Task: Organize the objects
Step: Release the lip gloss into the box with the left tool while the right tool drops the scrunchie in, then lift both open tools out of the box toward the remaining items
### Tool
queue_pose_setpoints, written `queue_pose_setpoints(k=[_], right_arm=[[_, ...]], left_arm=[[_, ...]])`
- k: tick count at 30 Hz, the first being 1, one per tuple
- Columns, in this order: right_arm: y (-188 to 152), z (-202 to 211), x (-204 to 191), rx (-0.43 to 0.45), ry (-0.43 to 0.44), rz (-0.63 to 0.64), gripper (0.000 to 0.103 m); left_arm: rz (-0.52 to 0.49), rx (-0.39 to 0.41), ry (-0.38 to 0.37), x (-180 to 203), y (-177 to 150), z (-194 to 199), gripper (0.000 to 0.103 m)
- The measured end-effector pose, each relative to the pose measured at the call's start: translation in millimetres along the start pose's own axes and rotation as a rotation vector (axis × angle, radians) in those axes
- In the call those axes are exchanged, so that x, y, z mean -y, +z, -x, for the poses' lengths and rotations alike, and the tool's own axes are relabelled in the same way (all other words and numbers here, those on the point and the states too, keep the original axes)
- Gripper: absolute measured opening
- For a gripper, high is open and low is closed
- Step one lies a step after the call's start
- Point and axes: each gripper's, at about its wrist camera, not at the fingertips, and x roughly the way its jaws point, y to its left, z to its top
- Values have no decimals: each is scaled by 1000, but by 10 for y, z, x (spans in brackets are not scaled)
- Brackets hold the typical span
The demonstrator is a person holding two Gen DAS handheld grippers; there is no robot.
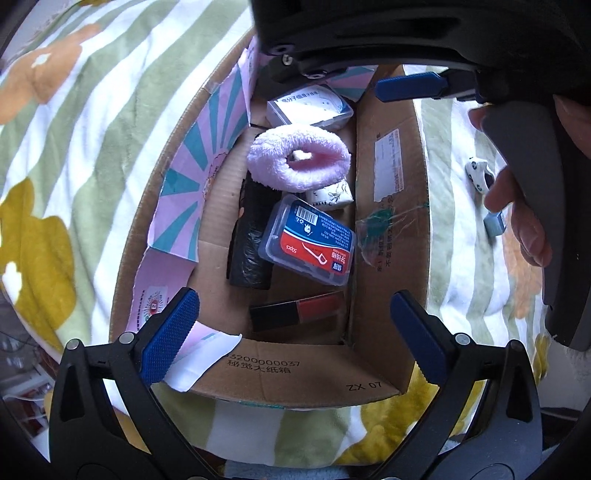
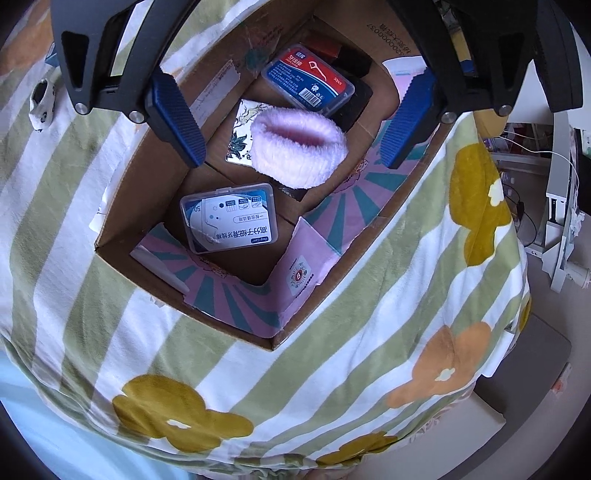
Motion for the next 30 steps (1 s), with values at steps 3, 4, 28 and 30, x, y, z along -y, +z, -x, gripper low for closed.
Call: queue_pose_setpoints(k=[3,4,28,30], right_arm=[[-35,145,-16,16,-11,9,94],[-47,203,-22,22,-14,11,94],[-1390,2362,660,326,-256,-359,94],[-1593,2487,741,347,-317,-417,94]], left_arm=[[-7,8,6,19,23,52,103],[-13,10,10,35,32,72,103],[-203,218,9,926,267,1331,103],[-234,239,12,1093,289,1390,103]])
